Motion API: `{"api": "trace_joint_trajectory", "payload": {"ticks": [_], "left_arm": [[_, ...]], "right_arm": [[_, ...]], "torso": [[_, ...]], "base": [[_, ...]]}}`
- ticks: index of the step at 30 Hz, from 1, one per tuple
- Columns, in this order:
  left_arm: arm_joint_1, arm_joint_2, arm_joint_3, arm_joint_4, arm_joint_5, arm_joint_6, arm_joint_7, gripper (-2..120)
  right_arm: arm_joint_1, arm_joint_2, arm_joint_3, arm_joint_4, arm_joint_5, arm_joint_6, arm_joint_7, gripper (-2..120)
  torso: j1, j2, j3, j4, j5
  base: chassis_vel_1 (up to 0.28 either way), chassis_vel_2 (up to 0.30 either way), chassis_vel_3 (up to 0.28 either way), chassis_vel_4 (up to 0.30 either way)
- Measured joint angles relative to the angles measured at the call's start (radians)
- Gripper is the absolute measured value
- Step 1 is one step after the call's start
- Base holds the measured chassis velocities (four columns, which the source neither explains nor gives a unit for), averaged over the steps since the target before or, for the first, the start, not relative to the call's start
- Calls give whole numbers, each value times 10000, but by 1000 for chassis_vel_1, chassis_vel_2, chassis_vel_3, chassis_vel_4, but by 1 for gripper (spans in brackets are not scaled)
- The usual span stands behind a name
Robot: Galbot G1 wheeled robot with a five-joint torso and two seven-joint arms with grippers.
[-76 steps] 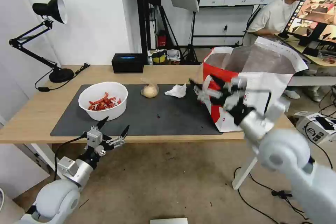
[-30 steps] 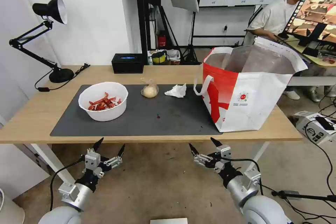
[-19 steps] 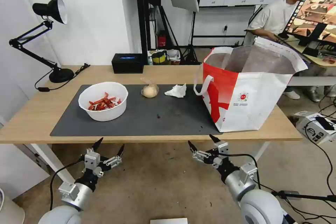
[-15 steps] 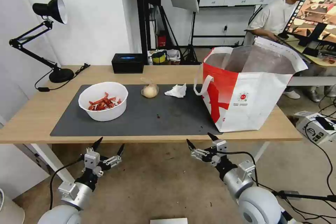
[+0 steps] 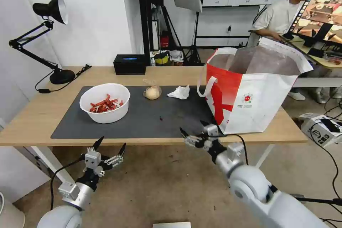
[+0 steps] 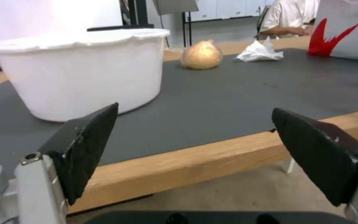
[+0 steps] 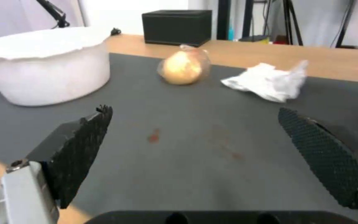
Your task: Pick up the trash from the table and place it into the takeout bag.
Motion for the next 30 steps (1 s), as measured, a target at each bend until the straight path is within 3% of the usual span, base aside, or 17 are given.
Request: {"api": "trace_joint_trajectory", "payload": {"ticks": [2,4,10,15,24,27,30], "left_arm": [[3,-1,-24,-17,1,0,1,100],[23,-51,-101,-93,2,-1,-1,100],[42,-108,-150,-145,5,-2,-2,100],[153,-199,-288,-321,9,-3,0,100],[256,-264,-325,-377,36,-9,6,100],[193,-143,-284,-377,36,-9,6,100],[185,-113,-280,-378,33,-9,6,100]], "right_arm": [[227,79,-204,-83,58,-33,185,100],[1563,608,-1262,-558,513,-369,1400,100],[2522,990,-1882,-995,839,-579,2057,100],[4292,1994,-2892,-2381,1443,-1040,3433,100],[5255,3072,-3007,-4075,1719,-1482,4488,100],[5692,3805,-2845,-5529,1760,-1614,4741,100],[5839,4136,-2707,-6181,1727,-1677,4774,100]], "torso": [[0,-1,0,1,2],[0,-1,0,0,-1],[0,0,0,2,0],[0,0,-1,1,-1],[0,-1,-1,1,0],[0,0,-1,-2,0],[0,0,-1,-1,1]], "base": [[0,0,0,0],[0,0,0,0],[0,0,0,0],[0,0,0,0],[0,0,0,0],[0,0,0,0],[0,0,0,0]]}}
